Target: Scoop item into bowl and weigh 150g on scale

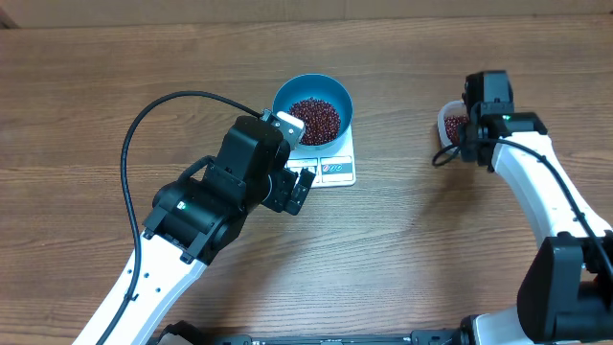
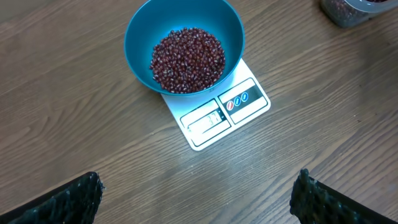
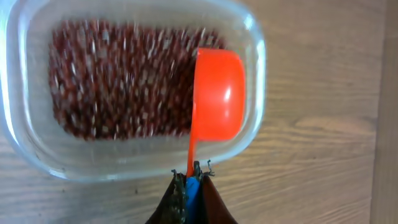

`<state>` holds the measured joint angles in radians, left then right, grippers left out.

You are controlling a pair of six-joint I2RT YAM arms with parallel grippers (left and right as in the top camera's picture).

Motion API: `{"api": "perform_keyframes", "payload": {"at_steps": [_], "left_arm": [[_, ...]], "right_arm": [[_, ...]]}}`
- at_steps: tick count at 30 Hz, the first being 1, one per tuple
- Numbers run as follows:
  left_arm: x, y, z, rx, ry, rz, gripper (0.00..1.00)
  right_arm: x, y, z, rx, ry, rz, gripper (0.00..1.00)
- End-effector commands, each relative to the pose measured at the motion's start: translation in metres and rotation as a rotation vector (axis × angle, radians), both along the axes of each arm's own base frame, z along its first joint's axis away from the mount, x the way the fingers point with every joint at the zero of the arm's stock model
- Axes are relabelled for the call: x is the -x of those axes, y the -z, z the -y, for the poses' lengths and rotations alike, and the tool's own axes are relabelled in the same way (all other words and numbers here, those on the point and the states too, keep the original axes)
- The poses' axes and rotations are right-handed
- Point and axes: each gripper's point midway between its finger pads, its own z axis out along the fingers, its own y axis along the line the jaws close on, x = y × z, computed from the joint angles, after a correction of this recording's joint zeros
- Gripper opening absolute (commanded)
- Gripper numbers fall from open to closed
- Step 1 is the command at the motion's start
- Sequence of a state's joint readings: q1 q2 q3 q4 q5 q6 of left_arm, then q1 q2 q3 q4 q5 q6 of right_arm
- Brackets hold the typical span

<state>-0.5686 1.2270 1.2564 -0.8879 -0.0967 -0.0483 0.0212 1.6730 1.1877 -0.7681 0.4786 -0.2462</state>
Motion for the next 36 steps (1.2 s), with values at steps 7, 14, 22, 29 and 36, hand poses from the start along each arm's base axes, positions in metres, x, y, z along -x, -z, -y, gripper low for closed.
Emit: {"api": "perform_keyframes", "payload": {"at_steps": [7,14,22,29,36], "left_arm": [[-0.002,-0.005,0.001,0.003,0.016,0.012,1.0],[-0.002,-0.005,0.001,0.003,0.016,0.012,1.0],[-0.002,-0.005,0.001,0.003,0.016,0.012,1.0],[-0.002,-0.005,0.001,0.003,0.016,0.012,1.0],[-0.002,-0.005,0.001,0.003,0.016,0.012,1.0]], "right_arm": [[0.003,0.03,-0.021,-0.131,-0.031,-0.045,0.04],[-0.002,0.035,-0.045,-0.267,-0.081,-0.034,0.04],[-0.006,0.034,-0.048,-0.311,-0.07,-0.009,0.04],[-0.007,0.035,-0.064,-0.459,-0.097,-0.006,0.04],[-0.007,0.032,-0.078,-0.648,-0.117,0.007,0.04]]}}
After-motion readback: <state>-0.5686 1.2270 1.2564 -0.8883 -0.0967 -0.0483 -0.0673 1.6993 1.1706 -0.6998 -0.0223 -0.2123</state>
